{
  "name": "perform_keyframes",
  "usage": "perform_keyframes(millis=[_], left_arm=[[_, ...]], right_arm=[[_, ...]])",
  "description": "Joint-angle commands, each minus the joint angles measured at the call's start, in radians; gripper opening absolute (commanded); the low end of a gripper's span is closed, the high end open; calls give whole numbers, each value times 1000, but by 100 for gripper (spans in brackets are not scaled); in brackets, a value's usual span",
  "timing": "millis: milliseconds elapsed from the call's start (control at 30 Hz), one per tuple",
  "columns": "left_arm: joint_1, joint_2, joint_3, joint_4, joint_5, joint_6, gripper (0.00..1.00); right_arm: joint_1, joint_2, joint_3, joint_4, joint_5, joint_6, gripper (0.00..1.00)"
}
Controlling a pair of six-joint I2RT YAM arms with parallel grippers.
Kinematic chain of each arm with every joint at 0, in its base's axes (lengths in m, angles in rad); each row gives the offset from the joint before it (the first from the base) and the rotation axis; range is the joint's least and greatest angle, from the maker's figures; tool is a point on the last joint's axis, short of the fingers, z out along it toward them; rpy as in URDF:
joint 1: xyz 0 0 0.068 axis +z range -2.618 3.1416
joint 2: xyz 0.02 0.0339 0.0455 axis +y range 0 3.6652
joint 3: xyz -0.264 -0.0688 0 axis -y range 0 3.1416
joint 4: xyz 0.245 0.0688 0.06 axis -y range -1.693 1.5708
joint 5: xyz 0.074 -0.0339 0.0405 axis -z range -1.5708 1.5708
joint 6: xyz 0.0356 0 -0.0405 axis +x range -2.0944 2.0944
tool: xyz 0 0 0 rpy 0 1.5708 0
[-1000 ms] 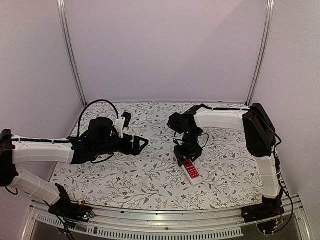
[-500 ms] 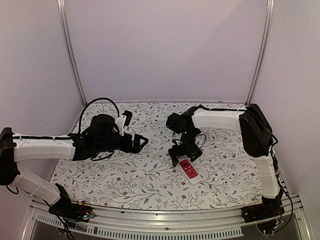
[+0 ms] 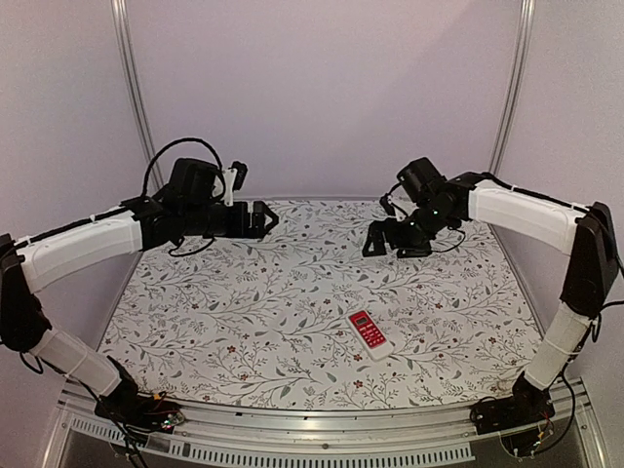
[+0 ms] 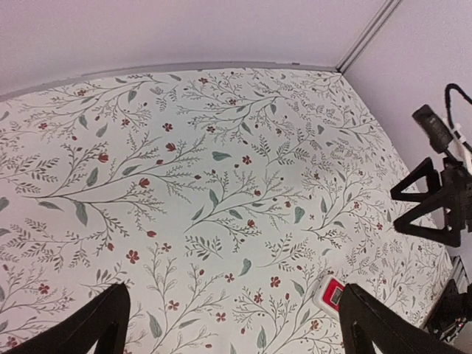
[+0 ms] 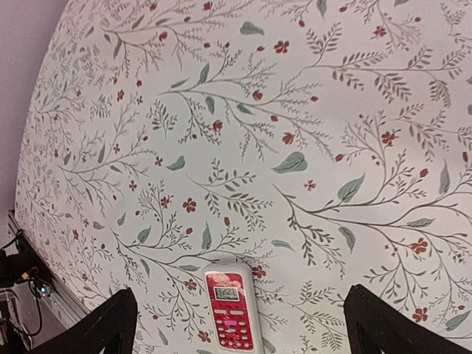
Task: Load the batteries into the remote control
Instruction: Reset both arms
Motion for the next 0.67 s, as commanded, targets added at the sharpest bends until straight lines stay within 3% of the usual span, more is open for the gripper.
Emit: perform_keyframes(millis=[0,267,467,633], left_arm=[[101,14,88,-168,21,34,99],[214,-53,-56,-156,-3,26,100],[215,-91,-195,-87,1,-33,99],[212,-120,-238,-42,-15,-47,100]], right_arm=[[-130,-193,-153,201,-67,-23,99],[-341,-460,-524,474,-157,4,99],[-352,-498,-675,602,-181,26,99],[-352,-505,-703,640,-216,47,99]])
